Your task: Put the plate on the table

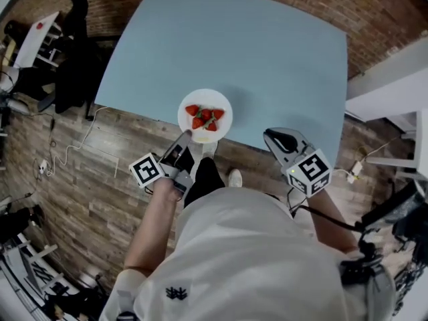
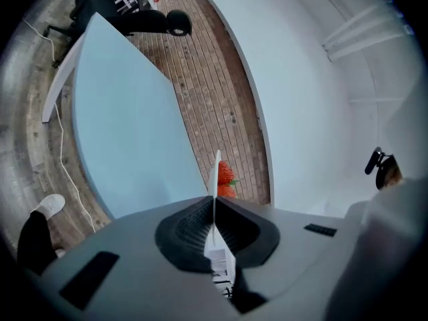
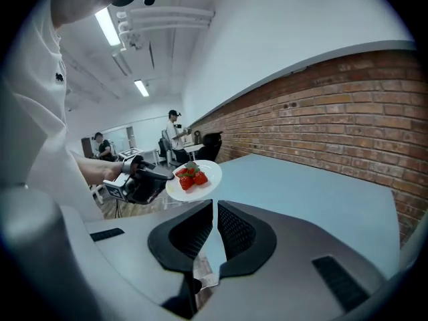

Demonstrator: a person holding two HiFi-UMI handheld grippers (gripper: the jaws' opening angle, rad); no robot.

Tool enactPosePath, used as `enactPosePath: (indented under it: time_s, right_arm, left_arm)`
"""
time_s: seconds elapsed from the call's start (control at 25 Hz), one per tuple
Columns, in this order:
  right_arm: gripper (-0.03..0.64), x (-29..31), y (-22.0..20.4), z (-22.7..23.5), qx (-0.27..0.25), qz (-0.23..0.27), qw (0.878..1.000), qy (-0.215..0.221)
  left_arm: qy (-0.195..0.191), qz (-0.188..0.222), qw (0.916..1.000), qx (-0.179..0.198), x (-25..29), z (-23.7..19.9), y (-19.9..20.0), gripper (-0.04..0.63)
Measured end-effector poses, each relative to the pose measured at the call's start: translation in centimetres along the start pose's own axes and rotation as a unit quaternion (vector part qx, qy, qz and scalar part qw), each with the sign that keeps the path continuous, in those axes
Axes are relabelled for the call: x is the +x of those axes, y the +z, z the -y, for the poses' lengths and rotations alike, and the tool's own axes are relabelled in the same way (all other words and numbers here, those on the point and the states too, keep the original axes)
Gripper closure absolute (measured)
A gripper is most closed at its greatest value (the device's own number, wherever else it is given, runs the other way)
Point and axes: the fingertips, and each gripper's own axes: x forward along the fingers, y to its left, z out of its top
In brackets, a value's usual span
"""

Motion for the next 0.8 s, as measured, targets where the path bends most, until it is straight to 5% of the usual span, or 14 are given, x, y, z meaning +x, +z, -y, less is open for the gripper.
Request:
enactPosePath:
  time_s: [0.52, 0.8]
  right_arm:
    - [0.594, 3.7, 3.8, 9.7, 0.072, 0.005, 0.99, -0.122]
    - [0.594, 5.8, 3.7, 13.5, 0.11, -0.01, 0.981, -0.16]
  left_arm:
    - [0.01, -0.125, 0.9919, 0.015, 17.8, -5.6, 9.5, 0.586]
    - [0.017, -0.163, 0.9864, -0.012, 26.3, -10.0, 11.9, 0.586]
